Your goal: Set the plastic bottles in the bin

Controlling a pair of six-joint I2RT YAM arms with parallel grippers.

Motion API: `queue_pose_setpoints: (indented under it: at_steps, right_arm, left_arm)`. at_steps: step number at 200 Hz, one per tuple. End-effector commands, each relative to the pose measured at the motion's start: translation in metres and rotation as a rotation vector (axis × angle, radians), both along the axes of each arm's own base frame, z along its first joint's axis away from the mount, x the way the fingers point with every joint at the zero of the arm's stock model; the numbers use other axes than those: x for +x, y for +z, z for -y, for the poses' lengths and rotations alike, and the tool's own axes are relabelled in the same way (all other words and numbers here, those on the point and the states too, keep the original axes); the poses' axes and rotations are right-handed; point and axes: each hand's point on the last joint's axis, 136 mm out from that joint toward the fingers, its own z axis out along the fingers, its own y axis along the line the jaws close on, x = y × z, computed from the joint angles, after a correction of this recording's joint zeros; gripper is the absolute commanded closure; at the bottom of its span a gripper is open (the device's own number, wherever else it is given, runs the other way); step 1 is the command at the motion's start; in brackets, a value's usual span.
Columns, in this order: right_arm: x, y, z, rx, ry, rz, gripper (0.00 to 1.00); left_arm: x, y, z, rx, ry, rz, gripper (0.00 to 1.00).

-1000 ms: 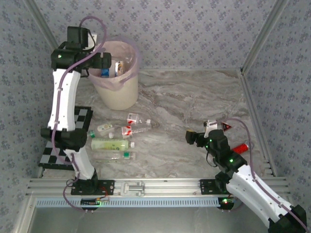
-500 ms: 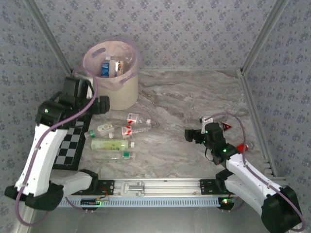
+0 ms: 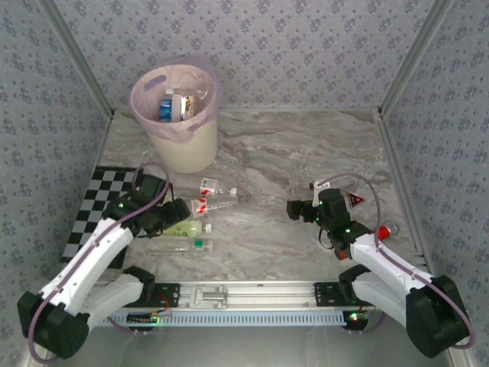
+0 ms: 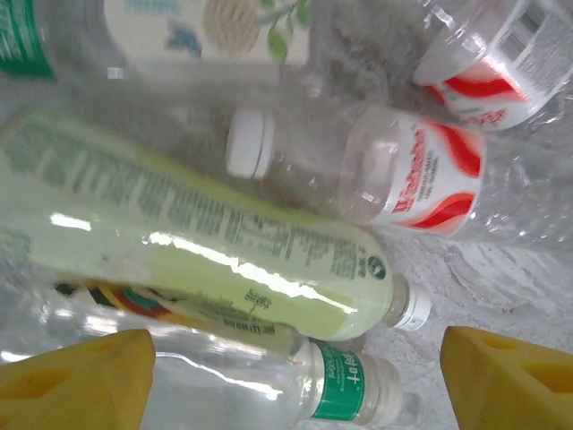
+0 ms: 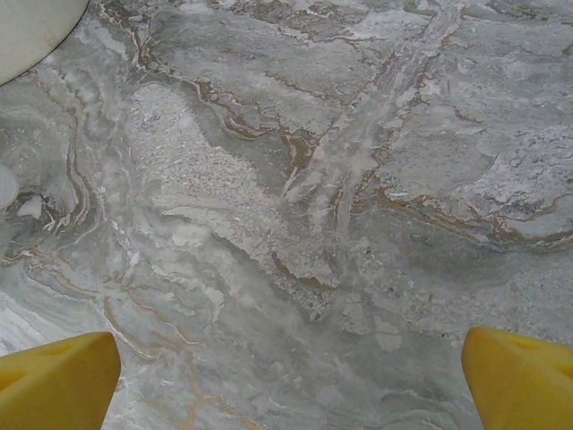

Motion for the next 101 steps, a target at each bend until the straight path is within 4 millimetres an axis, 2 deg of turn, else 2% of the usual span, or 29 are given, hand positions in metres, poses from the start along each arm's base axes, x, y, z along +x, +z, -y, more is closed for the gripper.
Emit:
queue_pose_setpoints:
  at_steps: [1, 42, 73, 101]
  right_arm:
    - [0.008, 0.007, 0.000, 0.008, -0.015, 0.020, 0.00]
    - [0.014, 0.003, -0.005, 0.005, 0.000, 0.001, 0.00]
    - [0.017, 0.004, -0.008, -0.007, 0.016, 0.001, 0.00]
    - [0.018, 0.003, -0.007, -0.015, 0.015, -0.005, 0.00]
  left_arm:
    - [-0.007, 0.005, -0.013, -0.066, 0.255, 0.026, 0.14]
    - [-0.036, -0.017, -0.046, -0.037, 0.534, 0.018, 0.11]
    - [-0.048, -0.045, -0.033, -0.069, 0.560, -0.107, 0.07]
    - [-0.056, -0.052, -0.031, -0.036, 0.573, -0.144, 0.06]
